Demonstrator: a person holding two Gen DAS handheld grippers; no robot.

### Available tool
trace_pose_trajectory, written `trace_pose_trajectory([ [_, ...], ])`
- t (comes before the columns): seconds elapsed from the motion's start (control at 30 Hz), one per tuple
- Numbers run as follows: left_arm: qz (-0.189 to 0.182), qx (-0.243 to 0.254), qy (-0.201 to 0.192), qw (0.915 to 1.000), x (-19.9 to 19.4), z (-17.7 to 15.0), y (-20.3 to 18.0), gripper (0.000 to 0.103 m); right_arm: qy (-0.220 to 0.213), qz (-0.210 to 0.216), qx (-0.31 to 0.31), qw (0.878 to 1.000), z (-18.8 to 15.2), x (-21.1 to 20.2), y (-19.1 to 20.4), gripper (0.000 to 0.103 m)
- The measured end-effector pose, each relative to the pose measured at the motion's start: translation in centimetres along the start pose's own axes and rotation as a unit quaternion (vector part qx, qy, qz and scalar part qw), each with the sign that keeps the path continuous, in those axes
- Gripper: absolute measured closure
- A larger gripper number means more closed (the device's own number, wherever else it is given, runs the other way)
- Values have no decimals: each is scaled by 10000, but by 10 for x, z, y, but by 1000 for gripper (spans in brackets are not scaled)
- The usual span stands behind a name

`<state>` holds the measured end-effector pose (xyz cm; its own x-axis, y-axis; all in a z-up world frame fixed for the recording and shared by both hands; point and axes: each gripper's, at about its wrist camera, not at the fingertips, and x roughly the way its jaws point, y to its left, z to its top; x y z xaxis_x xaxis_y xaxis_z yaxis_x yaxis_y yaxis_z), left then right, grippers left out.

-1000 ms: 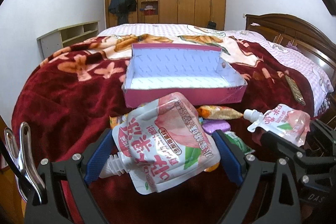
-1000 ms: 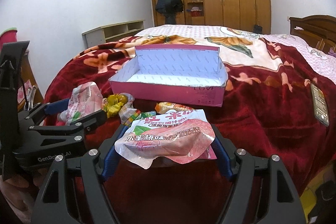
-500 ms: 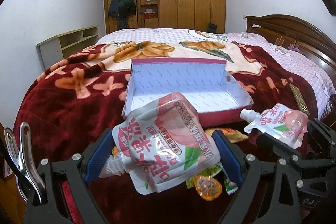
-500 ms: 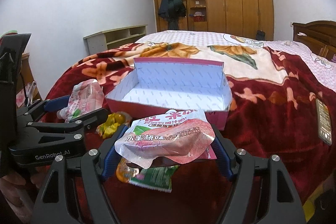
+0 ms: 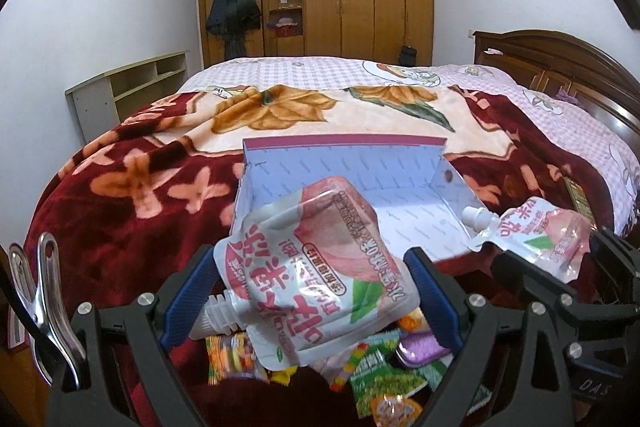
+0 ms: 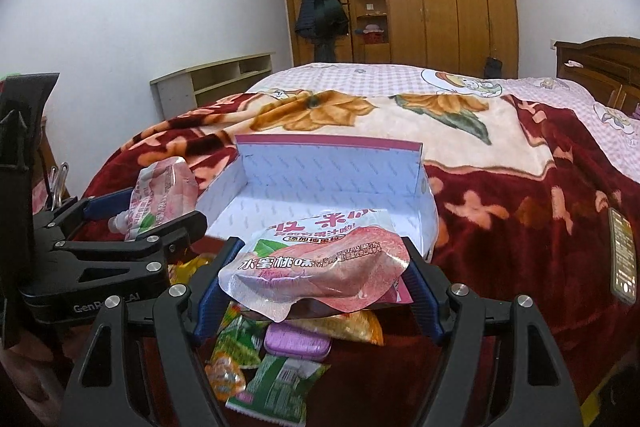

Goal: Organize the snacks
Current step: 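Carry both pink pouches over the pink box with both tools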

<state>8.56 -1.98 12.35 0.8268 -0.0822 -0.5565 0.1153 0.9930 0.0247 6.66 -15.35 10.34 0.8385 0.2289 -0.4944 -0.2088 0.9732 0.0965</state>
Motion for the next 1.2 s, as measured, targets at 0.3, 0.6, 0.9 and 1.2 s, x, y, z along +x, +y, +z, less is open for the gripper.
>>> trace_pose_trajectory([
  [0.3, 79, -189, 143, 9997, 38, 14, 12, 8, 73, -77, 5, 9999, 13, 32, -3, 26],
  [0.6, 159, -263, 436, 9986, 81, 13, 17, 8, 212, -190, 72, 9996, 16, 72, -7, 26],
  [0.9, 275, -115, 558, 9980, 107, 9, 12, 8, 448, -202, 204, 9986, 11, 102, -17, 26],
  [1.2, 496, 103, 507, 9974, 114, 5, 5, 7, 610, -183, 333, 9974, 5, 117, -24, 26],
])
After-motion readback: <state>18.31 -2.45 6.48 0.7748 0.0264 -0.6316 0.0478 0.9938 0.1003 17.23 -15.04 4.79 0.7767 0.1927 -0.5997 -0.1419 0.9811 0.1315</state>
